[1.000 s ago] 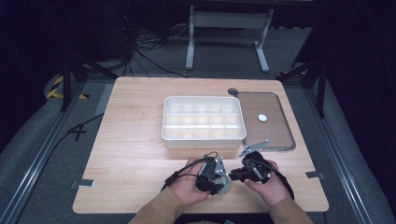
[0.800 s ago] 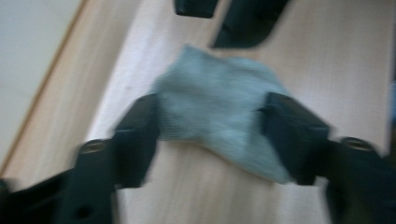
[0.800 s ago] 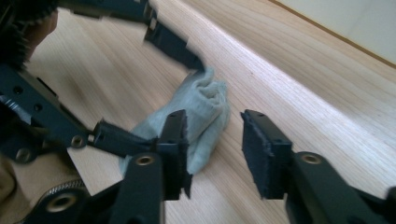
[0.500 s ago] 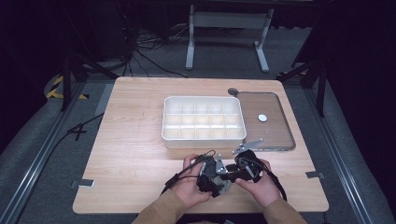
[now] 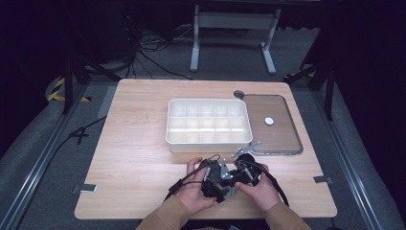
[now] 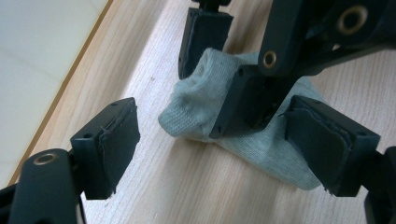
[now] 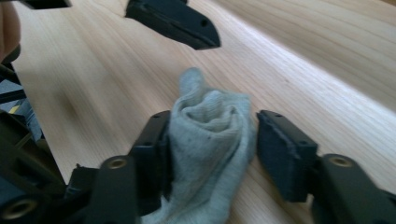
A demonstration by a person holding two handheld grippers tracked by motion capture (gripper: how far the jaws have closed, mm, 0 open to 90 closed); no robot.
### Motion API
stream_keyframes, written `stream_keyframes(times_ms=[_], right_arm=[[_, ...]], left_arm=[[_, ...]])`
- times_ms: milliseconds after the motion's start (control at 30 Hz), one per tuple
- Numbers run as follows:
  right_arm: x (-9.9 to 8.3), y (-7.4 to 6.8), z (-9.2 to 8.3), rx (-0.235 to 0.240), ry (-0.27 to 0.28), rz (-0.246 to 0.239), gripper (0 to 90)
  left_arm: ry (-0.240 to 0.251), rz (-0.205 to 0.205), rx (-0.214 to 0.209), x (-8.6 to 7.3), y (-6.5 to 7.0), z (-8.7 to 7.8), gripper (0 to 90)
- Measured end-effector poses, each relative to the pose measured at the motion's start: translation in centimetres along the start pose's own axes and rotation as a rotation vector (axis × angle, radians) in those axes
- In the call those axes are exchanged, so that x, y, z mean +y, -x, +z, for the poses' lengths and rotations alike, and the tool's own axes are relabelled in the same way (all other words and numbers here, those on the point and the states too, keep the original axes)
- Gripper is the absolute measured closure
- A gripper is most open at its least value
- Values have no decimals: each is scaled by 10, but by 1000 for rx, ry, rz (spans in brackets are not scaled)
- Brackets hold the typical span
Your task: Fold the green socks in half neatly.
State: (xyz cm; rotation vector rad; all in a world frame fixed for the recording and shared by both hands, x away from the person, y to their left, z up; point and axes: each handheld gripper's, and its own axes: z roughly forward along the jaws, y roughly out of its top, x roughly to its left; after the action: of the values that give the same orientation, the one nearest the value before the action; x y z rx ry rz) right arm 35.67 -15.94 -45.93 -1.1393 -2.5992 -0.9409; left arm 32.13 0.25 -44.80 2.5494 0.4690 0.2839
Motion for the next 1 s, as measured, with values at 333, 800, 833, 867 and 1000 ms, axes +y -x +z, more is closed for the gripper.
stream_keyframes(times_ms=[333, 800, 833, 867, 1000], right_arm=[[0, -5, -1, 6, 3, -35, 716], [-2, -9, -38, -63, 168, -93, 726], [-2, -9, -40, -67, 174, -96, 726], [-1, -9, -43, -68, 182, -95, 725], [1, -8, -49, -82, 202, -104, 725]], left_arm=[[-16, -51, -33, -4, -6, -12, 263], [-20, -248, -23, -54, -45, -57, 225], [-12, -271, -42, -59, -49, -60, 251], [-1, -288, -47, -63, -53, -63, 275], [22, -321, -47, -70, -63, -72, 265]])
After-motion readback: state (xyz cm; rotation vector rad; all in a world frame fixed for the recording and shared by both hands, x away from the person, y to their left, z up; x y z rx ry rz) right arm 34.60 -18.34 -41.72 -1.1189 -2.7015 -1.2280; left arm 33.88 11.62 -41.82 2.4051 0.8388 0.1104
